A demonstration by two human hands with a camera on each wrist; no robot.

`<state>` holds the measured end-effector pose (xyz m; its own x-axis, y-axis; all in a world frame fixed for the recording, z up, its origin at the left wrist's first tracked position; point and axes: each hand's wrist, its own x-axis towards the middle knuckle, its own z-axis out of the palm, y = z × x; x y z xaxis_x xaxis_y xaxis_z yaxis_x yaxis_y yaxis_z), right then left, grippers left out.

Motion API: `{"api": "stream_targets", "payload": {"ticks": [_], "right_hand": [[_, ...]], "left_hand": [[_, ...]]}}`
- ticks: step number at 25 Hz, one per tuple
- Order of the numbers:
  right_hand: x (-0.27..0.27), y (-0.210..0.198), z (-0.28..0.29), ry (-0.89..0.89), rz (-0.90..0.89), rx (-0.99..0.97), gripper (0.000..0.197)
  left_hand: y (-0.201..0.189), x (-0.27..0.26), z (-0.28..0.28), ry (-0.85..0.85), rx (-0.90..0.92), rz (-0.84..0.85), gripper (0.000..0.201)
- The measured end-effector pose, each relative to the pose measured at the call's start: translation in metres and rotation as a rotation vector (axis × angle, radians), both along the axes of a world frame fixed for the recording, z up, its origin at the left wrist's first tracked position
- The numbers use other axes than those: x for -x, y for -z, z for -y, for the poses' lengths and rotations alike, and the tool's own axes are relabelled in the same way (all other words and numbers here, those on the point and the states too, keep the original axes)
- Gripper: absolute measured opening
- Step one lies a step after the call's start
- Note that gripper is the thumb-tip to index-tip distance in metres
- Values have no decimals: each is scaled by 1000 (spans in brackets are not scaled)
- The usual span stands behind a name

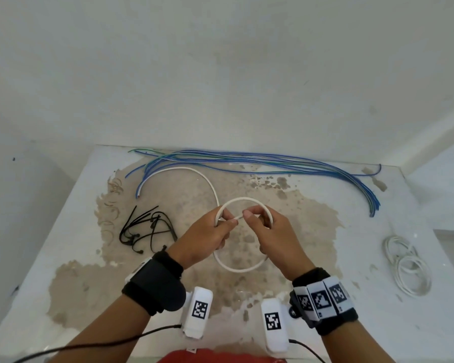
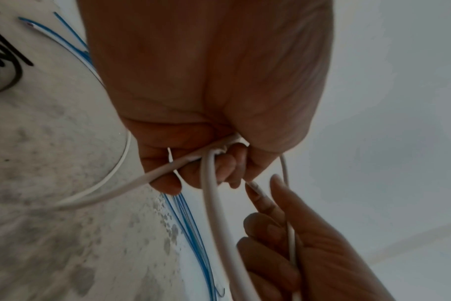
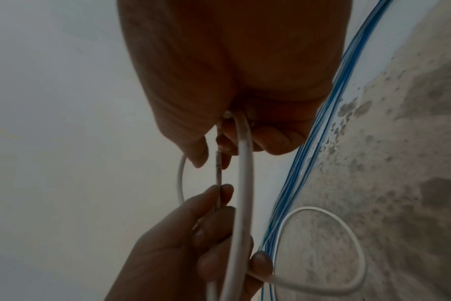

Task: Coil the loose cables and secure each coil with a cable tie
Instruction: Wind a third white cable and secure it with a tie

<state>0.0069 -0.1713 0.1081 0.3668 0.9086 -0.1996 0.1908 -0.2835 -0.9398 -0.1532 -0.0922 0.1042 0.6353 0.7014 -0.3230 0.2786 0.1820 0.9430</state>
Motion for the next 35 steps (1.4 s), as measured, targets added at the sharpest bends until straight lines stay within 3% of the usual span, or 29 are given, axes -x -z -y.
{"api": "stream_targets", "payload": {"ticks": [2, 6, 14, 19, 22, 27, 30, 33, 35], "right_hand": [[0, 2, -1, 48, -39, -14, 13], [-8, -2, -1, 152, -206, -15, 15], [-15, -2, 0, 29, -231, 11, 16], [-24, -9, -2, -199, 144, 78, 28], [-30, -9, -4, -257, 17, 135, 27], [-28, -7, -4, -224, -124, 106, 26], [-27, -8, -10, -68, -245, 13, 28], [-21, -6, -16, 340, -366, 54, 55], [-3, 3, -9, 194, -335, 277, 82]], "left_hand": [[-2, -2, -1, 21, 21, 36, 20], [-6, -10, -1, 74, 101, 70, 55], [-1, -23, -5, -34, -30, 15, 38], [-1, -19, -9, -2, -144, -45, 36], [-3, -17, -11, 38, -163, -69, 36], [-8, -14, -16, 170, 36, -37, 40], [-19, -21, -24, 100, 121, 90, 35], [-36, -36, -35, -258, 230, 477, 31], [-50, -43, -44, -397, 363, 730, 30]]}}
